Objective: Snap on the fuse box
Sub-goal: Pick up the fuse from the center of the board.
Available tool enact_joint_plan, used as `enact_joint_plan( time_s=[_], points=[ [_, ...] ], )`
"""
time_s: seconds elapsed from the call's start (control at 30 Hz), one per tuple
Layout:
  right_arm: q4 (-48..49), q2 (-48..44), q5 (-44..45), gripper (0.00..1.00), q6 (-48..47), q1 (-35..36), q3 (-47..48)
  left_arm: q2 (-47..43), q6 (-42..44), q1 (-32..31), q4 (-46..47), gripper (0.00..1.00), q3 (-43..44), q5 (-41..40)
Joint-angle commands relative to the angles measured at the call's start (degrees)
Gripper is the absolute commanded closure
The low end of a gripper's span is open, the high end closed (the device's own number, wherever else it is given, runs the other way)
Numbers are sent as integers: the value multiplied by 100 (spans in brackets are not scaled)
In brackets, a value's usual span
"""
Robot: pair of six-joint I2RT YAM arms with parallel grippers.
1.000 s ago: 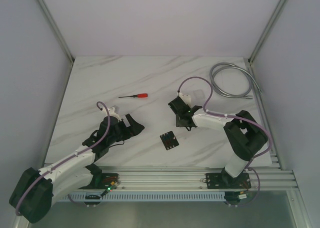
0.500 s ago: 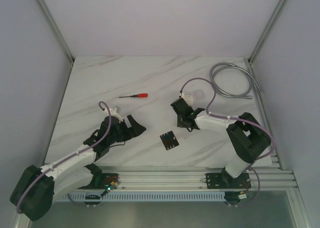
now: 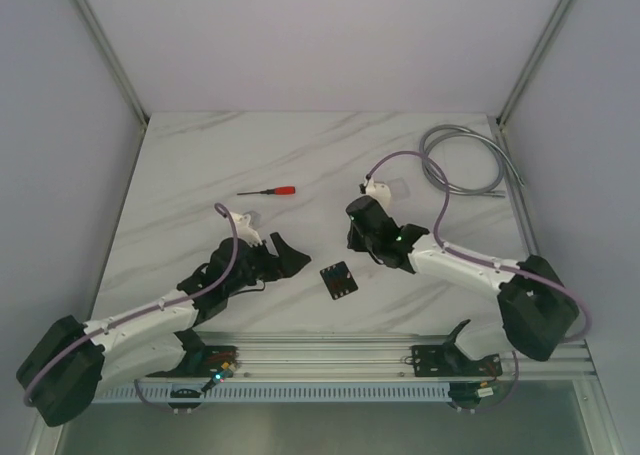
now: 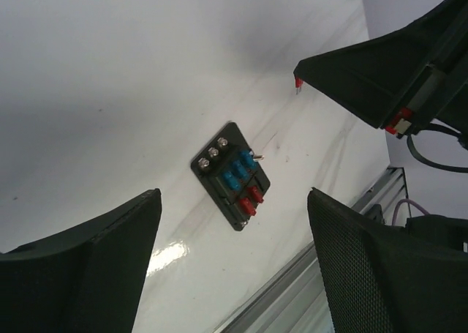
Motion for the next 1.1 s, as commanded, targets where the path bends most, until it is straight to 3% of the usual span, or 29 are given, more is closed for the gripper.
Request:
enact_joint_plan(
  time_s=[0.0, 0.3, 0.87, 1.07],
  points=[
    [375, -394, 191, 75, 320, 225, -9, 93, 350, -381, 708, 14, 93, -564],
    [792, -768, 199, 73, 603, 642, -26, 418, 938, -1080, 1669, 38, 281, -1263],
    [1310, -918, 3, 71, 850, 915, -214, 1333, 1255, -1280, 2118, 62, 809, -1729],
    [1380, -934, -48, 71, 914, 958, -274, 1413, 1270, -1284, 2320, 64, 820, -1707]
  ],
)
